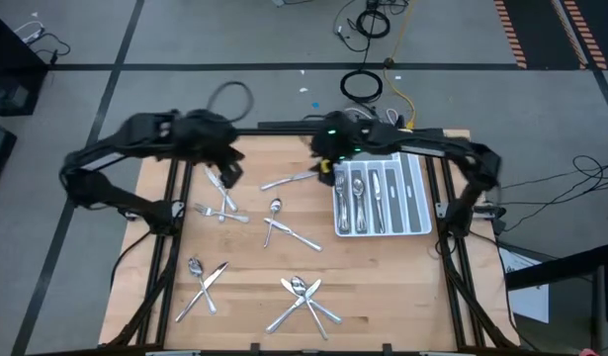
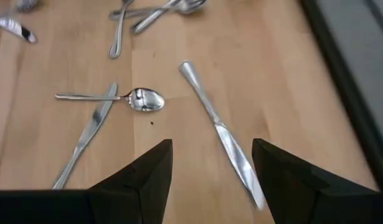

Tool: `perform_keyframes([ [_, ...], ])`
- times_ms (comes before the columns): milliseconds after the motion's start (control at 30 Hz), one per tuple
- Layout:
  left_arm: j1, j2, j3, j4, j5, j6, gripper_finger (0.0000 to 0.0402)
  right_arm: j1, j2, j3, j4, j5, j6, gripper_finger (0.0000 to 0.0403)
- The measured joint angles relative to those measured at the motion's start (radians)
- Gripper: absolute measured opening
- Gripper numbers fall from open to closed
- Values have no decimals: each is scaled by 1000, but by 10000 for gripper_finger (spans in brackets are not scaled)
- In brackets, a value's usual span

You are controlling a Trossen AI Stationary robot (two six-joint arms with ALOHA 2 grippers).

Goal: Sort silverware
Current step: Put the silver table knife into the silverware tray

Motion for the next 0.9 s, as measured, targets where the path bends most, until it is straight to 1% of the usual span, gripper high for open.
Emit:
perform_keyframes([
  [100,-18,-55,0,-4,-50,-22,11,19,159,167,-98,2,-53,212],
  [267,-22,-94,0,-40,-65,-30,12,25,401,480,-375,6,-234,212],
  [367,-22,-96,0,-81,-68,-25,12,27,510,649,-515,61,-348,212],
  [467,-22,-95,-6,-111,-70,-22,12,29,593,777,-603,109,-431,212],
  [600,-22,-95,-9,-142,-71,-21,13,36,666,863,-632,110,-443,212],
  [733,-22,-96,-9,-153,-78,5,13,57,702,870,-577,115,-435,212],
  [900,-22,-96,-9,-173,-103,10,13,90,738,870,-513,211,-459,212],
])
